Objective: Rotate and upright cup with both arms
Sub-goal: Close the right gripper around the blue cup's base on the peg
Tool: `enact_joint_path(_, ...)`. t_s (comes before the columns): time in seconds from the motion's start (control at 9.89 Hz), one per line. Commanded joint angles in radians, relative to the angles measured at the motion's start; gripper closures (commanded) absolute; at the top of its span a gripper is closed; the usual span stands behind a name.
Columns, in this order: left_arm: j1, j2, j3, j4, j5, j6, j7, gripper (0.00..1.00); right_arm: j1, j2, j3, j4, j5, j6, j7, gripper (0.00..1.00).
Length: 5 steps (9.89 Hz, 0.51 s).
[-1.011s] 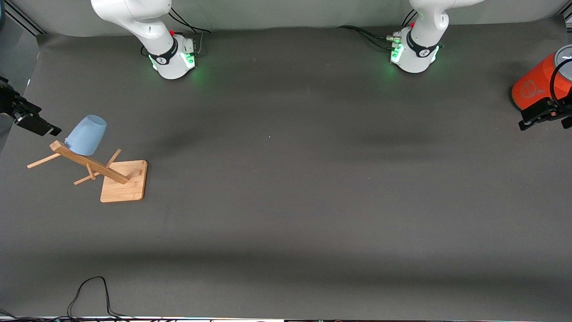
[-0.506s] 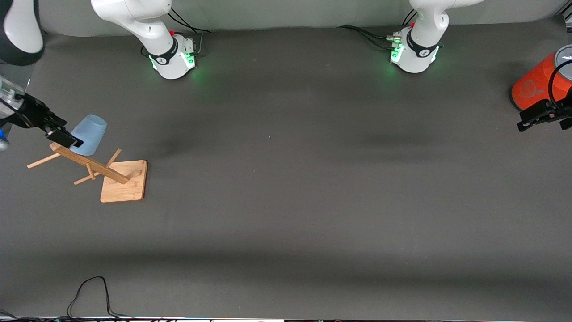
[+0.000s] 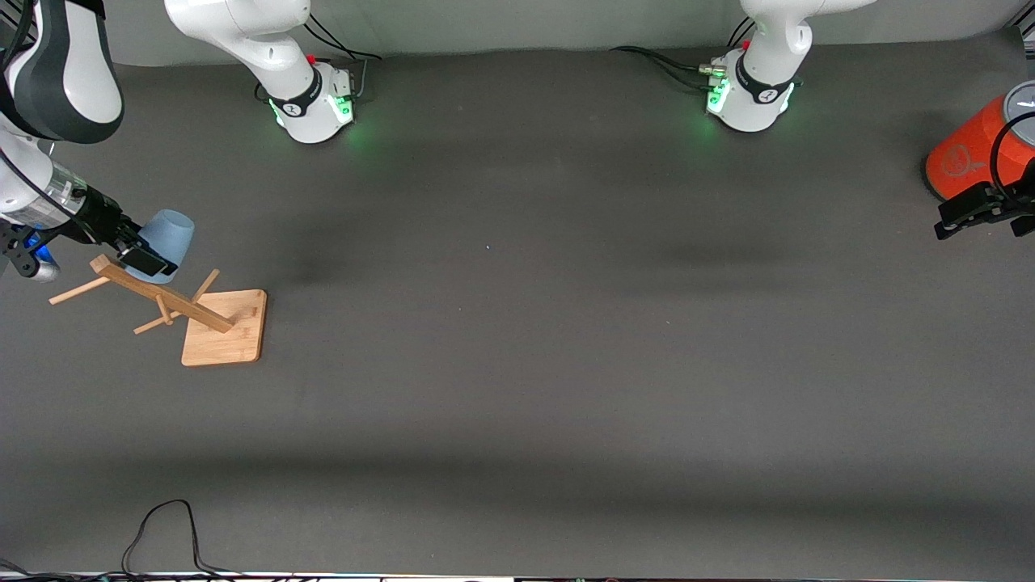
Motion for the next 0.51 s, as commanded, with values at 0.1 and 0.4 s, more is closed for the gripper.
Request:
enact_joint_path(0.1,0.000,-0.001,0.000,-0.005,0.003,0.009,0.010,0.00,0.005,-0.011,-0.006,-0.011,0.001,0.017,0.024,0.00)
enact_joint_path(0.4,-0.005,-0.002,0.000,-0.003,0.003,0.009,0.003,0.00,0.005,-0.013,-0.009,-0.011,0.001,0.010,0.019,0.38)
